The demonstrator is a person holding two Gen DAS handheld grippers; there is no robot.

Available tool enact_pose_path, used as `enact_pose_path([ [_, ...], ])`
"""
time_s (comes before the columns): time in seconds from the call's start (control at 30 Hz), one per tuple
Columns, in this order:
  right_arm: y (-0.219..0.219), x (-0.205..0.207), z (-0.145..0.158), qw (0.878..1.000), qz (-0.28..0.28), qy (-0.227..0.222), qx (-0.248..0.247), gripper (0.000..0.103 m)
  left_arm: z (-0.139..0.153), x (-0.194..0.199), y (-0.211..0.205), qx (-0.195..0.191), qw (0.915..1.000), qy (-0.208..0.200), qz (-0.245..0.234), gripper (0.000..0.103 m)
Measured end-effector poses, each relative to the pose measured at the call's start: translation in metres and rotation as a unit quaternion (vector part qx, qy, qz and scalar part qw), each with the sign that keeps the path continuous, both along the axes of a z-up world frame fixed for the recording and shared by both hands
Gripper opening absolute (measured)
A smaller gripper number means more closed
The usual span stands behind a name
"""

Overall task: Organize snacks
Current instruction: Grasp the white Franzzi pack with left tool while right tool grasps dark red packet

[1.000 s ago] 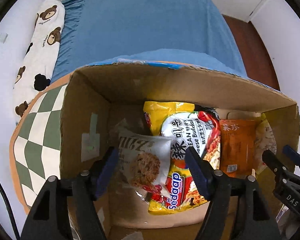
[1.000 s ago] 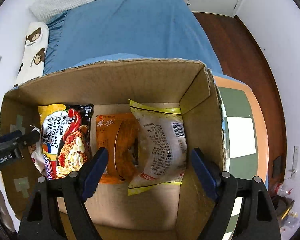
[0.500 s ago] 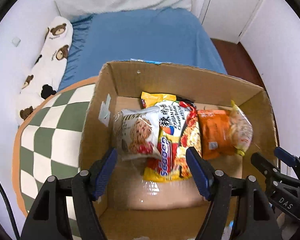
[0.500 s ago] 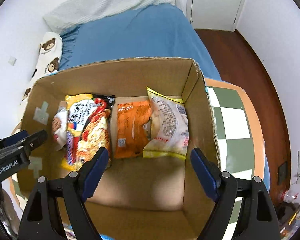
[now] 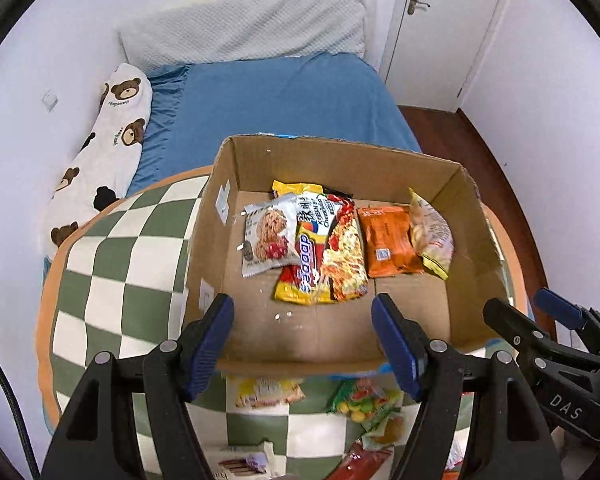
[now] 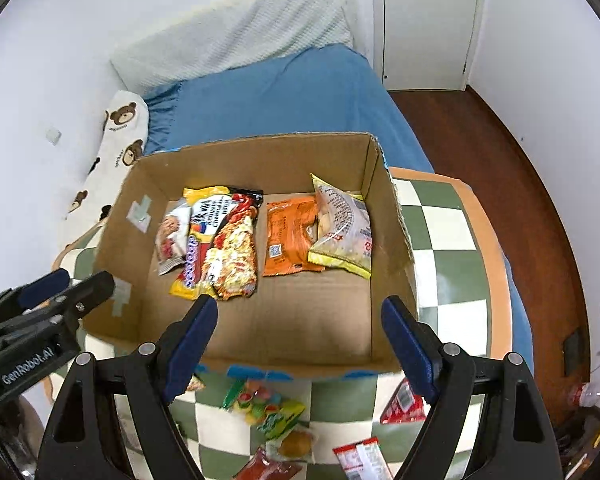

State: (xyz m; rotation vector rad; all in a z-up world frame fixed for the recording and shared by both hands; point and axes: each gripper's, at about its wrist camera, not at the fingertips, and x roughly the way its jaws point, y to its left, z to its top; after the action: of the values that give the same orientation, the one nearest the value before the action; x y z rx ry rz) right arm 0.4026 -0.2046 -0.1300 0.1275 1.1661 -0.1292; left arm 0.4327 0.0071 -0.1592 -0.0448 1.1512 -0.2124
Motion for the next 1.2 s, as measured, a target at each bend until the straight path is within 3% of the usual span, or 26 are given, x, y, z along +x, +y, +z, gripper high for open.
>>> enact_pose_path([
  [0.2,0.004,-0.031,0.014,1.000,0.007,-0.008,0.018,0.086,0.015,-0.034,0.007,-0.008,0.9998,-0.013,0.008,0.070],
  [0.3,0.001,-0.050,0.005,0.999,0.003,0.002,0.049,0.086,0.012,-0.055,0.016,0.003,0.9998,-0.014,0.016,0.070],
  [0.43,-0.001,-0.074,-0.024,0.995,-0.002,0.035,0.092,0.086,-0.022,-0.083,0.031,0.042,0.9989,0.021,0.007,0.070],
  [0.5,0.001,-0.086,-0.044,0.992,-0.005,0.061,0.109,0.086,-0.049,-0.096,0.037,0.064,0.9962,0.057,-0.013,0.070],
  [0.67,0.018,-0.120,-0.108,0.979,-0.014,0.143,0.142,0.086,-0.112,-0.130,0.047,0.126,0.9814,0.112,-0.092,0.070],
  [0.8,0.035,-0.139,-0.144,0.973,-0.027,0.183,0.137,0.086,-0.146,-0.148,0.041,0.177,0.9581,0.128,-0.185,0.070],
  [0.9,0.043,-0.151,-0.163,0.970,-0.048,0.200,0.133,0.086,-0.167,-0.160,0.030,0.210,0.9310,0.133,-0.267,0.070],
  [1.1,0.045,-0.169,-0.182,0.962,-0.093,0.218,0.135,0.086,-0.213,-0.187,0.014,0.297,0.8591,0.126,-0.397,0.070],
  [1.17,0.047,-0.172,-0.187,0.961,-0.101,0.222,0.134,0.086,-0.220,-0.189,0.011,0.319,0.8468,0.110,-0.411,0.070],
  [1.2,0.047,-0.175,-0.190,0.959,-0.105,0.225,0.136,0.086,-0.222,-0.187,0.010,0.324,0.8455,0.101,-0.412,0.070],
])
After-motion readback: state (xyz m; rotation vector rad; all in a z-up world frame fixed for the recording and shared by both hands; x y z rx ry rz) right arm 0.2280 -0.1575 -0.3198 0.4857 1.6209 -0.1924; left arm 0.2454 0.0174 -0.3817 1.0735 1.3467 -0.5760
